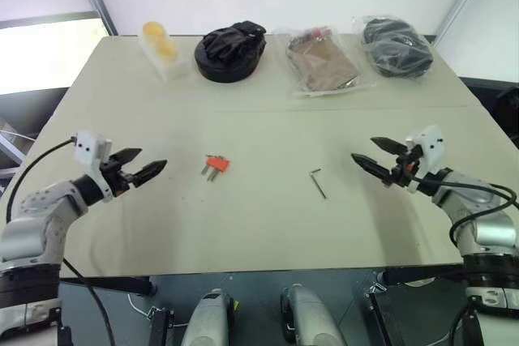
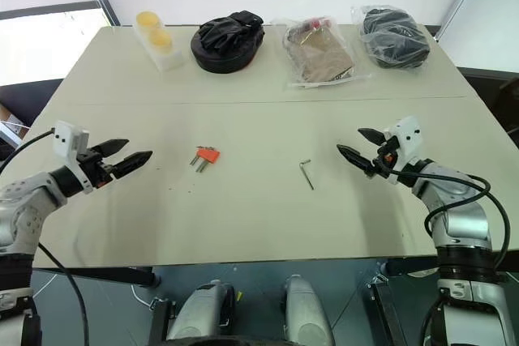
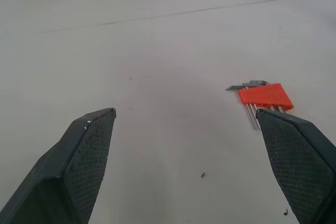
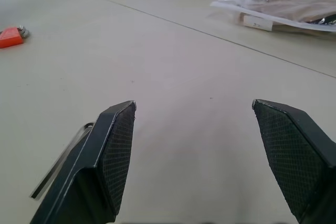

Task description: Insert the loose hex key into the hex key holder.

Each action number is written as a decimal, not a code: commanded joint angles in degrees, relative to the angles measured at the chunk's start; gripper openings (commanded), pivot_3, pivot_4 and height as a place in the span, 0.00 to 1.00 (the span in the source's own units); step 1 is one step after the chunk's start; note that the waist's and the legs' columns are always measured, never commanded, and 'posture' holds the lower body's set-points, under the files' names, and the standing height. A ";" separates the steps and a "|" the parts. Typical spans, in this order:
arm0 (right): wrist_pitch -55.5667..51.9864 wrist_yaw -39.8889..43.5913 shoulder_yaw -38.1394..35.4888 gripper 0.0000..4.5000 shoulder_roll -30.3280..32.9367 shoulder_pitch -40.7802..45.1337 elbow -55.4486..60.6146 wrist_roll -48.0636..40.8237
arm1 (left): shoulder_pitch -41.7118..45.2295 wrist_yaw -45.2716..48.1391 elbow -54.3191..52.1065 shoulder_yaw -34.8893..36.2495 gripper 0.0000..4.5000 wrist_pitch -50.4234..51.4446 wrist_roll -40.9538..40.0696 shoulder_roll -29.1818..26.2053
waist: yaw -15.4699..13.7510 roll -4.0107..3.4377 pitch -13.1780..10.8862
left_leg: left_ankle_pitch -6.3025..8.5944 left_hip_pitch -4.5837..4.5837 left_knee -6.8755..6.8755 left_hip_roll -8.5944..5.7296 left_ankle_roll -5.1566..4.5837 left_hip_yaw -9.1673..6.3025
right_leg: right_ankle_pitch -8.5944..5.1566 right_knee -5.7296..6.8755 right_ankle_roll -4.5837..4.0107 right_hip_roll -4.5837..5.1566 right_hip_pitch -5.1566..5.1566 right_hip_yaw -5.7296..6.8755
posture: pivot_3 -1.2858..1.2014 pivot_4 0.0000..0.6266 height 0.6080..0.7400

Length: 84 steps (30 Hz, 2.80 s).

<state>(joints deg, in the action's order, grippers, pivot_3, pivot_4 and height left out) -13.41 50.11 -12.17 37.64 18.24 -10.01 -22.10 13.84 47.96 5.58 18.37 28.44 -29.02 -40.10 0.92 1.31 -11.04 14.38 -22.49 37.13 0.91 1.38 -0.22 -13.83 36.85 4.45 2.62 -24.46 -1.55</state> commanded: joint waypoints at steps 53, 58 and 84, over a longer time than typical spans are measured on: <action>7.50 -9.54 29.75 0.82 -34.02 21.81 -20.32 19.48 | 0.25 9.29 -13.61 -4.86 0.99 3.84 0.55 -8.84 | 0.33 0.00 -0.01 | 0.00 -0.04 0.00 0.04 0.00 -0.09 | 0.07 0.12 0.09 0.07 -0.09 0.03 | 0.52 0.24 1.00; 10.90 -8.36 29.62 0.82 -35.53 24.63 -27.24 20.75 | -1.36 7.40 -14.79 -4.66 0.99 3.57 0.52 -7.61 | 0.62 0.00 -0.01 | 0.00 0.00 -0.01 0.05 0.00 -0.11 | 0.07 0.16 0.09 0.05 -0.09 0.03 | 0.52 0.24 1.00; 20.58 -6.92 26.93 0.22 -40.00 32.02 -44.84 24.53 | -2.88 2.88 -14.61 -5.97 1.00 0.91 2.19 -3.74 | 1.94 0.01 0.00 | 0.01 0.09 -0.08 0.12 0.02 -0.25 | 0.11 0.21 0.06 0.14 -0.09 0.02 | 0.52 0.24 1.00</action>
<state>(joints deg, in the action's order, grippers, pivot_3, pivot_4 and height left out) 6.68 43.12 14.61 -1.99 50.23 -54.91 1.74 10.89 50.93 -7.92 11.98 30.50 -26.67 -44.08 2.87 1.32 -11.04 14.39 -22.40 37.05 1.03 1.40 -0.47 -13.72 37.07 4.51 2.77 -24.54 -1.53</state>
